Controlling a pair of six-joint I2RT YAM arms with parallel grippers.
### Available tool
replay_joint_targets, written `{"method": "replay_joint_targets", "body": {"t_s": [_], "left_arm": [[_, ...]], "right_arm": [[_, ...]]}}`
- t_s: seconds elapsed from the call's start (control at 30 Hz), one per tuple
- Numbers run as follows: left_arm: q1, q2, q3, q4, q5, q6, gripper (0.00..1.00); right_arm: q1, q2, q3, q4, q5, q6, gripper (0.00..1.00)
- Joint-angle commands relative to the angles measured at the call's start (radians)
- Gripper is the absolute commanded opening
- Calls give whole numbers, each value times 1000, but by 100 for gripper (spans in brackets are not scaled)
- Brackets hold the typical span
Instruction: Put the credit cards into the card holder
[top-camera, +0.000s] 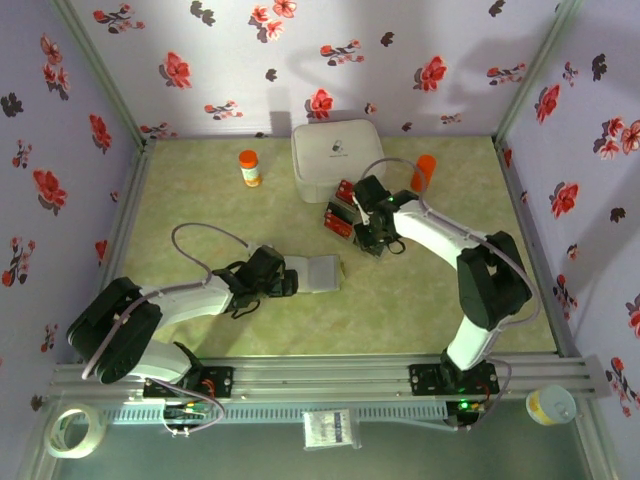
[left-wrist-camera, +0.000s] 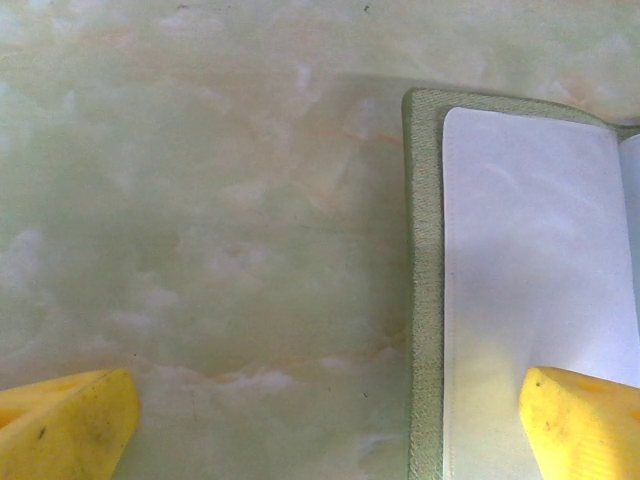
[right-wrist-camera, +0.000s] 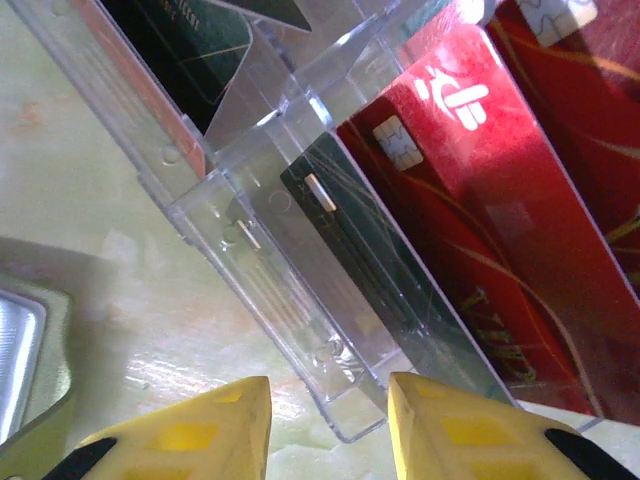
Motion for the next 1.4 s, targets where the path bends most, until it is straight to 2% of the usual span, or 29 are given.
{"method": "replay_joint_targets", "body": {"t_s": [0.0, 0.5, 0.8, 1.1, 1.37], "left_arm": [[8, 33, -14, -36, -7, 20, 100], [6, 32, -20, -26, -5, 13, 100], [6, 33, -22, -23, -5, 12, 100], [6, 35, -22, -25, -5, 11, 100], [6, 35, -22, -29, -9, 9, 100]], "right_arm": [[0, 30, 43, -32, 49, -42, 36], [12, 107, 70, -19, 27, -62, 31], [19, 94, 44, -18, 24, -75, 16], [23, 51, 55, -36, -28, -170, 6], [75, -17, 78, -65, -33, -229, 0]]}}
